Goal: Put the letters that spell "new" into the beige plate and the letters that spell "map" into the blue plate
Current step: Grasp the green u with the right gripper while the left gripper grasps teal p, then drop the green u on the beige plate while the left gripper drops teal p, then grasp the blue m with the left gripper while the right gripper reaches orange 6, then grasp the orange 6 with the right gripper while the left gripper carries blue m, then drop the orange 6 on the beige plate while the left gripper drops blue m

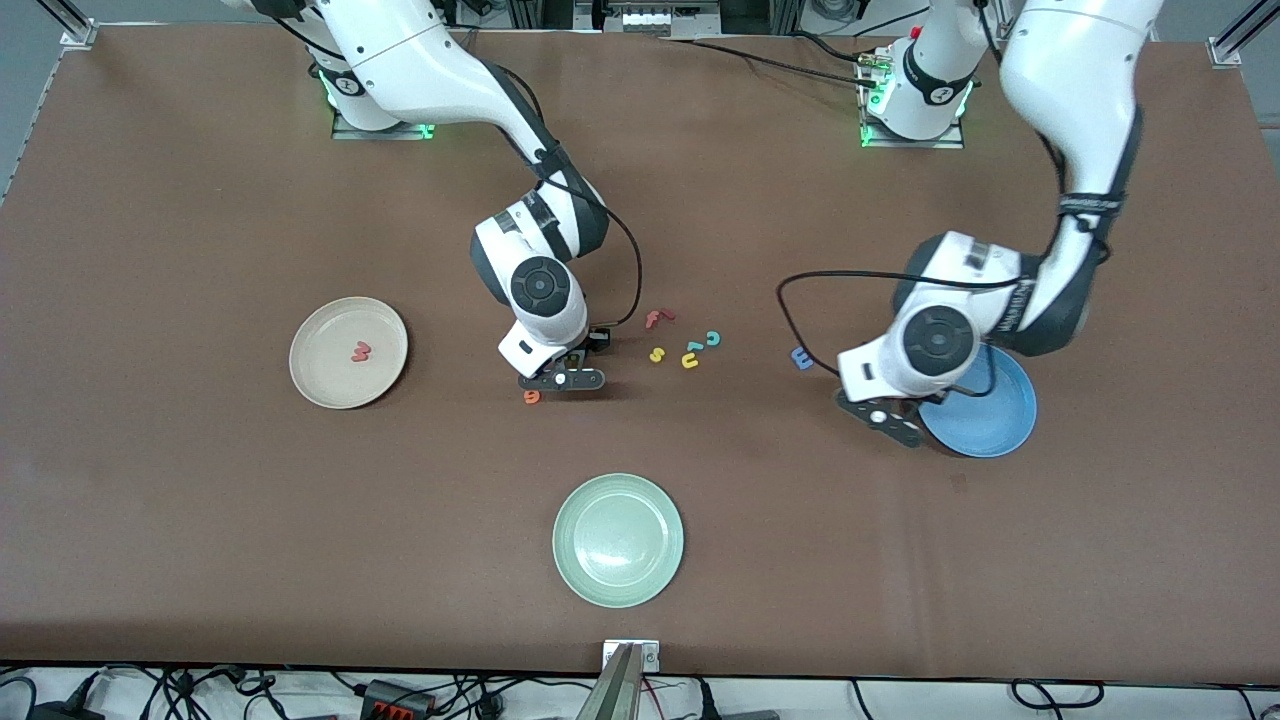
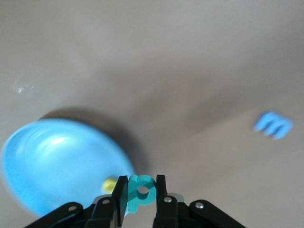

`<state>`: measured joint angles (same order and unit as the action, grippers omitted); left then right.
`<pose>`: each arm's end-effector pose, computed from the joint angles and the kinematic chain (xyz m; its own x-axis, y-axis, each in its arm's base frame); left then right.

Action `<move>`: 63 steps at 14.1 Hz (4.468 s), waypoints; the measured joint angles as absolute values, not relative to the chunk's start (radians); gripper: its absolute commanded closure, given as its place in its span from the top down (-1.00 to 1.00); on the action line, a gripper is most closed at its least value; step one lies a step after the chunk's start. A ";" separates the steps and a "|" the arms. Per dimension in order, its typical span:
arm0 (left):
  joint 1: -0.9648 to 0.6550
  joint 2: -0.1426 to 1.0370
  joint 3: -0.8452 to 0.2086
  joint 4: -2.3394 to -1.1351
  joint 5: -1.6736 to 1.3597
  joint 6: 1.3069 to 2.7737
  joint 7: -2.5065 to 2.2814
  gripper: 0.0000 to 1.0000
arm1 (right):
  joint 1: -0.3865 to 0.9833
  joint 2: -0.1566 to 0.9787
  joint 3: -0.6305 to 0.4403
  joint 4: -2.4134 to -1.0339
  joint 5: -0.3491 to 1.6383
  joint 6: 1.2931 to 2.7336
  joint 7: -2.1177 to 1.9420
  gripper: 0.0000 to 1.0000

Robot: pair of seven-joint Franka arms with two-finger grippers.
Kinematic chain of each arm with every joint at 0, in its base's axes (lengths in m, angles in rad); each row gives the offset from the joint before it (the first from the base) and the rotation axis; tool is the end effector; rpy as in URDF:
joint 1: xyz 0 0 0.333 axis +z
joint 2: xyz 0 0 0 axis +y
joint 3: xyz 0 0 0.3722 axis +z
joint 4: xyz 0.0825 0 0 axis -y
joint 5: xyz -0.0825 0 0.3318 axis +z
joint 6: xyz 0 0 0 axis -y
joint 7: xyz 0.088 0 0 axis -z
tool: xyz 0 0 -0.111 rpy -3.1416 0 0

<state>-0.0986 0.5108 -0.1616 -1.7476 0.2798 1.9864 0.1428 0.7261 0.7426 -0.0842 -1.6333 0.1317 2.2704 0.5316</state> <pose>0.6060 -0.1285 0.3439 0.8298 -0.4811 -0.2828 -0.5242 -0.8459 -0.0989 0.5346 0.4171 0.2510 0.9937 0.0381 -0.1059 0.0406 -0.9989 0.0221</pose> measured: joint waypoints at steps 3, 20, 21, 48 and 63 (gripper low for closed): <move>0.015 0.521 -0.161 -1.768 0.281 2.028 0.269 -0.63 | 0.725 0.742 -0.091 -1.632 0.132 2.270 0.532 -0.47; 0.071 0.516 -0.515 -1.899 0.280 2.137 -0.654 1.00 | 0.585 0.474 -0.427 -1.912 0.124 2.014 0.058 -0.52; 0.063 0.525 -0.524 -1.920 0.280 2.188 -0.761 1.00 | 0.571 0.474 -0.427 -1.933 0.124 2.035 0.038 -0.52; 0.103 0.606 -0.507 -2.034 0.318 2.482 -1.019 -0.99 | 0.856 0.759 -0.392 -1.679 0.343 2.302 0.263 0.85; 0.382 0.477 -0.501 -1.846 0.338 2.024 -0.114 -0.88 | 0.867 0.818 -0.393 -1.592 0.348 2.313 0.319 -0.53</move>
